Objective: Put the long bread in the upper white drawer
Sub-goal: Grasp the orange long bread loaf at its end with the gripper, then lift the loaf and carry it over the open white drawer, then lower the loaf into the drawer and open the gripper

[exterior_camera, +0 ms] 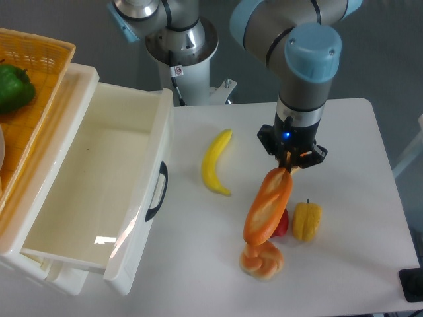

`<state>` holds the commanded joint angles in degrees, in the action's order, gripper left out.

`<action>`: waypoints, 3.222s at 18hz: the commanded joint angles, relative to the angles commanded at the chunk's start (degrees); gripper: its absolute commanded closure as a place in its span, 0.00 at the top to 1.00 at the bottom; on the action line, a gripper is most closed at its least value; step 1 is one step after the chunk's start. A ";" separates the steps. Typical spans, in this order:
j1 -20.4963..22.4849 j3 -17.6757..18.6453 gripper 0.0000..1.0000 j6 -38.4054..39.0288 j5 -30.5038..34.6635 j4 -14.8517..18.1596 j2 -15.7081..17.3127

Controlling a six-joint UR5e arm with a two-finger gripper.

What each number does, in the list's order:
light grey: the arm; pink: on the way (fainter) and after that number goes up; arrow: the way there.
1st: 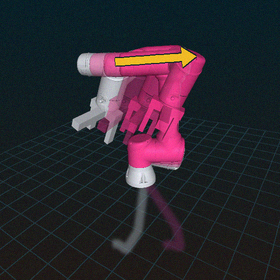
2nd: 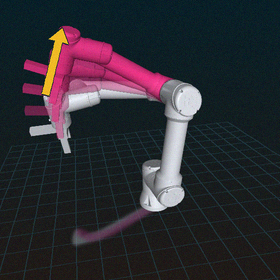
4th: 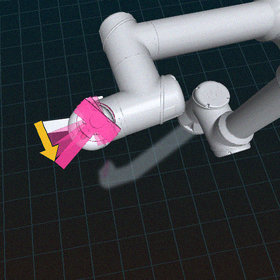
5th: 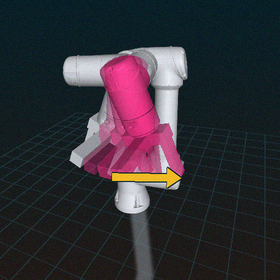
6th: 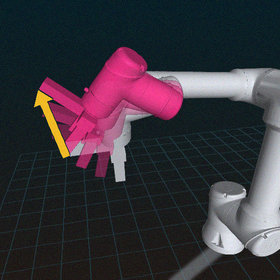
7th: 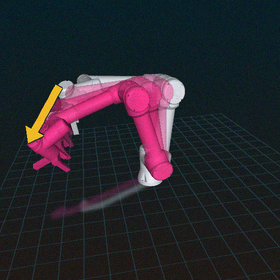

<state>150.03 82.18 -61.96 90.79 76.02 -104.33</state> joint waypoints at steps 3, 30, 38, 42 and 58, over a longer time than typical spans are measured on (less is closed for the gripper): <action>-0.17 -0.17 0.00 0.09 -0.26 1.67 1.05; -14.93 0.09 0.00 27.76 -14.85 15.74 11.26; -18.36 0.53 0.00 31.73 -18.02 15.47 10.64; -19.68 1.05 0.14 31.55 -17.84 15.38 9.32; -20.74 1.23 0.60 31.11 -17.75 12.04 9.23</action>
<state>129.29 83.41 -30.85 73.04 88.07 -95.10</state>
